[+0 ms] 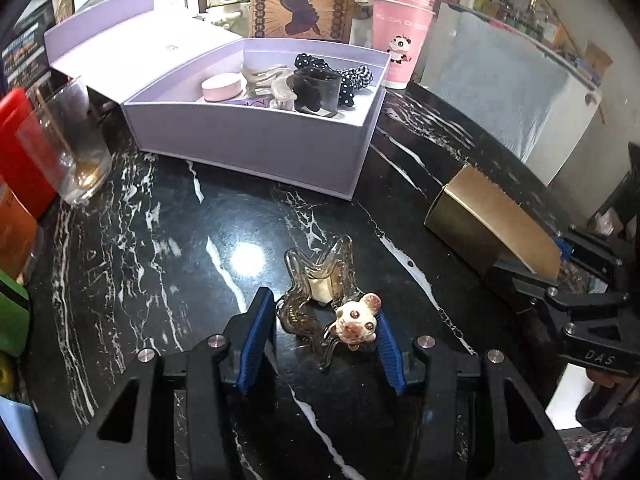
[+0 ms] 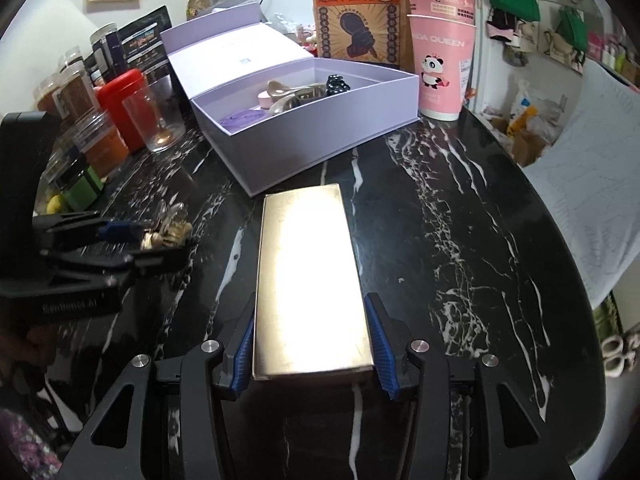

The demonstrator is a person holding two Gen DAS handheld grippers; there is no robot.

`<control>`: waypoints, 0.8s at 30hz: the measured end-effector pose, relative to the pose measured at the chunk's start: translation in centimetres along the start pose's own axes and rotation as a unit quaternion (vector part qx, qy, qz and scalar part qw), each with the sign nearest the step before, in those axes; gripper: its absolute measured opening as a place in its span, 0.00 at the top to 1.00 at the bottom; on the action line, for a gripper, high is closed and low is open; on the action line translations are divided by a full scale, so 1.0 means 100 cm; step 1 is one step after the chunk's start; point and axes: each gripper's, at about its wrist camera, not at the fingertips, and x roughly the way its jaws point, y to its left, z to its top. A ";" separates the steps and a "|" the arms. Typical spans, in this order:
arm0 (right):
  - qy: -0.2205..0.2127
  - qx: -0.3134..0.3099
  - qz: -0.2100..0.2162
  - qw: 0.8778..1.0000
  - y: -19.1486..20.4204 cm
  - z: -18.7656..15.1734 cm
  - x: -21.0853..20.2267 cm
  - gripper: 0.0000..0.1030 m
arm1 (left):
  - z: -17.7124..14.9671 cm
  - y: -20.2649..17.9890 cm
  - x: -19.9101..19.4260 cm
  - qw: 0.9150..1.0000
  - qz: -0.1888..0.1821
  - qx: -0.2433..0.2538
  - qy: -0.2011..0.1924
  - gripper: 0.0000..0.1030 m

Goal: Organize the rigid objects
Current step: 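Close the left tool on the glass star ornament with the pig figure, then lift the gold block and glass star ornament and carry them over the lavender box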

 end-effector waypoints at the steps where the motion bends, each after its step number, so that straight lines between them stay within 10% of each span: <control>1: -0.001 -0.001 0.002 1.000 0.001 0.001 0.001 0.45 | 0.001 -0.002 0.000 1.000 0.006 0.004 0.000 0.52; 24: -0.004 0.026 0.024 0.999 0.002 0.007 0.005 0.57 | 0.001 -0.004 -0.009 0.999 -0.031 -0.036 -0.013 0.66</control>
